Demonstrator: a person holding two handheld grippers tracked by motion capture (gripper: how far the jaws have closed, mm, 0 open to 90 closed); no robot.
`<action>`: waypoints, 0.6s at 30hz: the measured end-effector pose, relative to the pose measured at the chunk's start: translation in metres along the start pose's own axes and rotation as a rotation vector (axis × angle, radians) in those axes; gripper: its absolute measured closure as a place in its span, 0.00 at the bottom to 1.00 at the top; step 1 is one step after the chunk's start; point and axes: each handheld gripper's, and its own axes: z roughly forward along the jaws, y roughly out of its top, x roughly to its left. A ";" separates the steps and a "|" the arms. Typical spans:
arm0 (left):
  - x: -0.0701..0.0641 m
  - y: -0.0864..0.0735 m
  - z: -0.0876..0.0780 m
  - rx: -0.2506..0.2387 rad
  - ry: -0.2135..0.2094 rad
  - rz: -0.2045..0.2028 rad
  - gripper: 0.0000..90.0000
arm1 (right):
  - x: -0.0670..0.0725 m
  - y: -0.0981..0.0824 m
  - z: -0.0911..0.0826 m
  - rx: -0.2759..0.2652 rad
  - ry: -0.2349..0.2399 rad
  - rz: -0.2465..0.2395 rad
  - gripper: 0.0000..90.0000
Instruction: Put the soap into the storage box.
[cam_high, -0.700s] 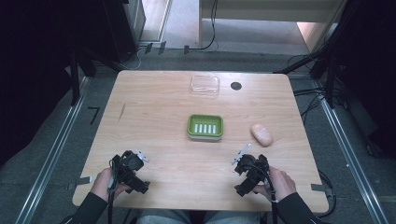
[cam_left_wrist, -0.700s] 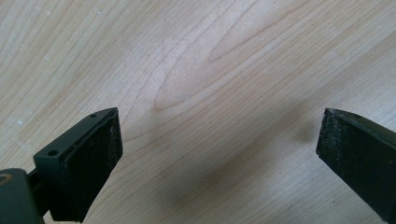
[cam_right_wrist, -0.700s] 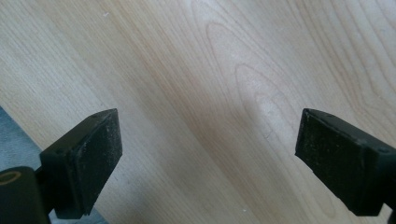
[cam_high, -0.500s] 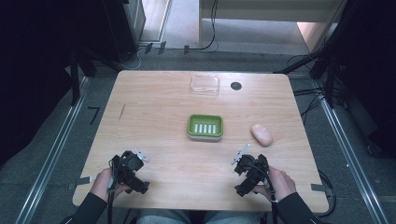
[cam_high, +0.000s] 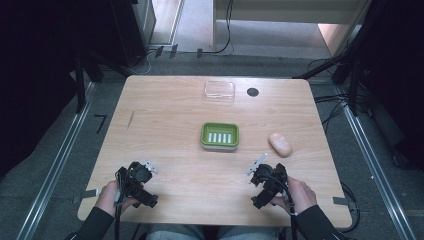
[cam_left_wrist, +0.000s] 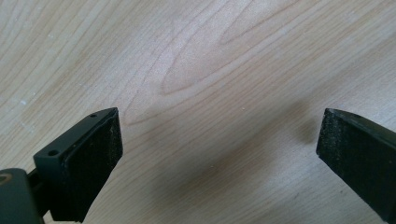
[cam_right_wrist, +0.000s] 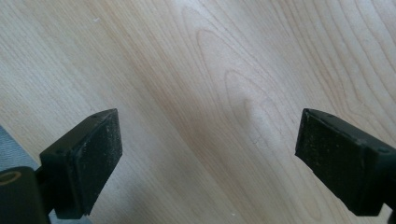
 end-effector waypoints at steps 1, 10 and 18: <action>0.000 0.001 -0.001 0.000 -0.002 -0.001 0.01 | -0.001 0.000 0.000 -0.005 0.000 0.000 0.09; 0.002 0.000 0.002 -0.006 -0.007 -0.002 0.01 | -0.009 0.000 -0.004 -0.040 -0.018 0.012 0.09; 0.002 -0.002 0.002 -0.009 -0.011 -0.007 0.01 | -0.017 -0.001 -0.005 -0.050 -0.025 0.031 0.09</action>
